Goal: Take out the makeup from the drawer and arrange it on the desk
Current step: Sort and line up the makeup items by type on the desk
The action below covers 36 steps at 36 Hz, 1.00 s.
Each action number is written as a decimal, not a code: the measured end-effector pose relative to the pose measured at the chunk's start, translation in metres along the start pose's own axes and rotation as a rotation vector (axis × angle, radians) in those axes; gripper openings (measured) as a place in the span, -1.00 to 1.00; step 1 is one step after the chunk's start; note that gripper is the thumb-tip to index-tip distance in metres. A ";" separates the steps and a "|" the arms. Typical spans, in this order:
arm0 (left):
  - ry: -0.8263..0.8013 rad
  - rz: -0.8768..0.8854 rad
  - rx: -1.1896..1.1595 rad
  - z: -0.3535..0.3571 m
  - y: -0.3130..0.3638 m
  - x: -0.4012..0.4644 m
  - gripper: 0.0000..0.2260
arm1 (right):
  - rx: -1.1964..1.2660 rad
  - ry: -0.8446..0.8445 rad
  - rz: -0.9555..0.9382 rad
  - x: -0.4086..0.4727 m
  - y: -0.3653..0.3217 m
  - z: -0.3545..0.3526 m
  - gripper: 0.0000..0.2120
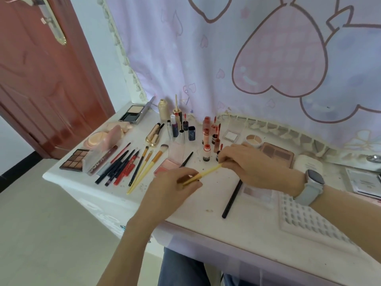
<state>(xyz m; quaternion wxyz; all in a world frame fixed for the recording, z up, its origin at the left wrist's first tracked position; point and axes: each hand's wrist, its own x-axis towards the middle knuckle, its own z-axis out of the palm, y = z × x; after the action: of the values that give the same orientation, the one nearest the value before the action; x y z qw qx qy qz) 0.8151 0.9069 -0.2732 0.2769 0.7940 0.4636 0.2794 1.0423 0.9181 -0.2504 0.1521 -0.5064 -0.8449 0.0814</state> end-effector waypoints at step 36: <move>0.419 -0.281 0.331 -0.024 -0.065 0.029 -0.80 | -0.251 -0.259 0.412 -0.011 -0.075 0.085 -0.27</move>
<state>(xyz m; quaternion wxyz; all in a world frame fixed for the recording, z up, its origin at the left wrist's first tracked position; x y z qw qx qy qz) 0.7725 0.9647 -0.2969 0.0781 0.6813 0.6552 0.3169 0.9556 0.8742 -0.3102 -0.0409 -0.6678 -0.7399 0.0695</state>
